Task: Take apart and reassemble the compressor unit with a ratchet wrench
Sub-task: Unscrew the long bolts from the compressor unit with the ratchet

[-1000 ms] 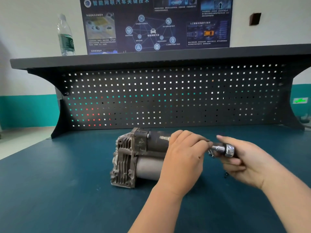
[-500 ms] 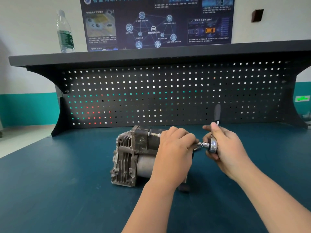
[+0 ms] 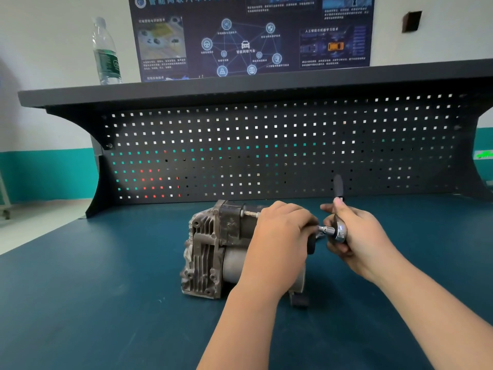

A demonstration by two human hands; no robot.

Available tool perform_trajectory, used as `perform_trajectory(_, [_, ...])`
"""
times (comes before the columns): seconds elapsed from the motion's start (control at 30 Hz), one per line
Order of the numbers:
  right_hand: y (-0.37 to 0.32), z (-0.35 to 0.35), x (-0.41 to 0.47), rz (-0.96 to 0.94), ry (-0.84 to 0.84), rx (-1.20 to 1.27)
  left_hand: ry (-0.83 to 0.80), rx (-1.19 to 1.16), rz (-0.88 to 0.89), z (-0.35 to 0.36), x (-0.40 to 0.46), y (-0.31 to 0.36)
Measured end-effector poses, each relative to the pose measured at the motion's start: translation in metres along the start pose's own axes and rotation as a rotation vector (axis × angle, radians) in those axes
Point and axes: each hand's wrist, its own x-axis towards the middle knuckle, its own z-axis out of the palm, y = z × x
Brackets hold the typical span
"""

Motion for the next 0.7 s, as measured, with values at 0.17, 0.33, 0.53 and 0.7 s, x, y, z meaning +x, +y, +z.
perform_trajectory(0.17, [-0.001, -0.002, 0.002, -0.098, -0.018, -0.088, -0.021, 0.044, 0.008, 0.001, 0.001, 0.0])
perform_trajectory(0.33, [-0.002, -0.003, -0.004, -0.243, 0.041, -0.257, -0.025, 0.021, -0.016, -0.001, 0.001, 0.0])
perform_trajectory(0.53, [-0.016, 0.002, -0.022, -0.675, 0.099, -0.525, 0.038, 0.001, -0.038, -0.005, 0.002, 0.004])
perform_trajectory(0.7, [-0.023, 0.0, -0.025, -0.704, 0.054, -0.481, 0.021, 0.031, 0.004, -0.003, 0.0, 0.006])
